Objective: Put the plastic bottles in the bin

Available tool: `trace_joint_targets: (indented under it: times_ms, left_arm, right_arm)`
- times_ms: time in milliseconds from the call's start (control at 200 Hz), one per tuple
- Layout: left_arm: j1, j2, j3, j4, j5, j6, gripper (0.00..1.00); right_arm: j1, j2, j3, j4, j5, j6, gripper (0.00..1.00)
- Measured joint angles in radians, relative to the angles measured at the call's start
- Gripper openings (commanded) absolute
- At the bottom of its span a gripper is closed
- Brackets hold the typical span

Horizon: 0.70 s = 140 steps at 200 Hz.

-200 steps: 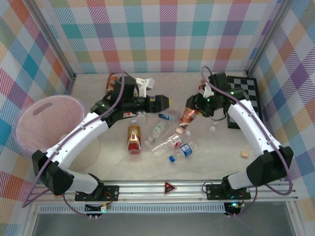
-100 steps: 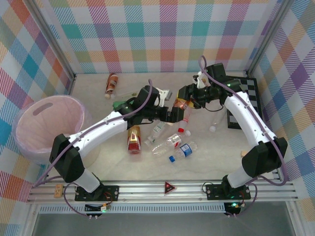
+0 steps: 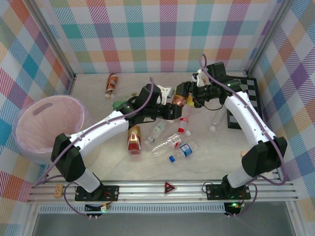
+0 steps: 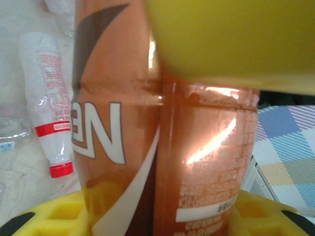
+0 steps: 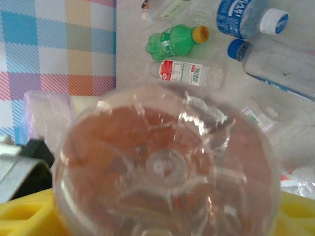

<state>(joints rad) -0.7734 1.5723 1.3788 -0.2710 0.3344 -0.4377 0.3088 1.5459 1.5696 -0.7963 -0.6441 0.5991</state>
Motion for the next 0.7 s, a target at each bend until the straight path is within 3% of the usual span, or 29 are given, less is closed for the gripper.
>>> trace_joint_targets:
  times_ms: [130, 315, 450, 580, 700]
  left_arm:
    - [0.000, 0.009, 0.025, -0.021, -0.022, -0.015, 0.40]
    - [0.006, 0.028, 0.076, -0.072, -0.050, -0.018, 0.33]
    - [0.022, 0.027, 0.130, -0.156, -0.095, -0.008, 0.27]
    - [0.082, 0.010, 0.236, -0.304, -0.135, 0.025, 0.20]
    - [0.188, -0.045, 0.354, -0.448, -0.171, 0.072, 0.14]
  right_arm:
    - [-0.028, 0.000, 0.001, 0.003, -0.031, 0.008, 1.00]
    - [-0.146, -0.010, 0.000, 0.009, -0.050, -0.004, 0.99]
    - [-0.255, -0.111, -0.092, 0.118, -0.127, -0.002, 0.99]
    - [-0.305, -0.166, -0.130, 0.143, -0.194, -0.025, 1.00]
    - [-0.302, -0.166, -0.143, 0.095, -0.179, -0.093, 0.99]
